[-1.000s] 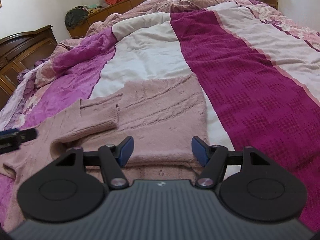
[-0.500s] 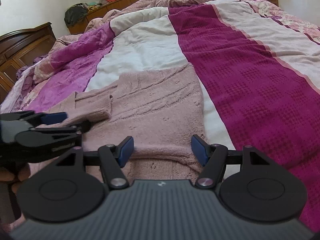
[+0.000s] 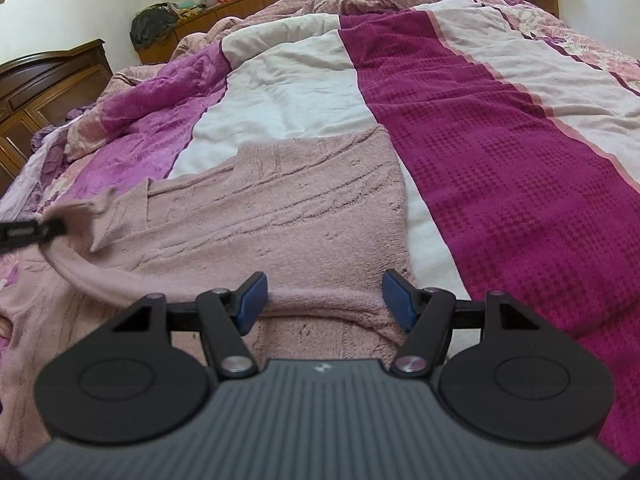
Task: Fold small clothes
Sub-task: 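Fold the held sleeve over the cardigan body, then open the left tool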
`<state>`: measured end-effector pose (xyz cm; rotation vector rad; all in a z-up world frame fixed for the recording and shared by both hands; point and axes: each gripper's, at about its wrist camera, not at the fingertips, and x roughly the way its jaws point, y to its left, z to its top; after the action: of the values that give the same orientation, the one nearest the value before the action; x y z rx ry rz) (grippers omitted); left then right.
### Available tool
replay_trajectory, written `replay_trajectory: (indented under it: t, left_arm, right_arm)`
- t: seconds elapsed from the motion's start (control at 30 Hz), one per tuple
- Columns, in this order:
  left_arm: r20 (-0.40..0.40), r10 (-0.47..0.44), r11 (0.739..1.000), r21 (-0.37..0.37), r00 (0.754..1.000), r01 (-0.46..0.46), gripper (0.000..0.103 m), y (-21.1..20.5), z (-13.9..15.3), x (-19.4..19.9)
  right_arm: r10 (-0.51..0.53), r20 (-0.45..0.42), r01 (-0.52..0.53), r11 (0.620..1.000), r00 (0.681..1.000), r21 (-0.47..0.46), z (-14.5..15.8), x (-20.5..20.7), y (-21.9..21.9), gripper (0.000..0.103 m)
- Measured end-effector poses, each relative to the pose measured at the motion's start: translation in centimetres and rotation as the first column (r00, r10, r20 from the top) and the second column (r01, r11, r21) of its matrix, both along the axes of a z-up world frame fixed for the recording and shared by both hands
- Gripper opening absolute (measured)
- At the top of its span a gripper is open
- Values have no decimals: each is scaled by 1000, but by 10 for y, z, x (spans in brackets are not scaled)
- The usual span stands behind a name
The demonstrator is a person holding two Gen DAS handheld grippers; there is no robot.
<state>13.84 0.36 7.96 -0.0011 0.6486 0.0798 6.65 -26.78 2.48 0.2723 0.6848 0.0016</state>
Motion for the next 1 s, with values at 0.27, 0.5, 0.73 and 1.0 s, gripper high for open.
replay_trajectory:
  t: [0.27,0.5,0.73,1.0]
  left_arm:
    - [-103,104,989,-90,989,-114,11,53,-29,-21]
    - [-98,95,987,-119,991,-107,13,59,-25,-30]
    - [-147,112,990,-70,983,-123,24,61,-25,-33]
    - [-131,115,988,-84,985,-127,28,76,-14,-56]
  right_arm:
    - [4,-6,-5,999,1000,-35,0,2,5,66]
    - [1,-11,-1,999,1000,-48,3,1,7,66]
    - [6,-17,-7,998,1000,-58,1,3,8,66]
    - [-13,-16,13,1000,1000,-21,14,-3,5,67]
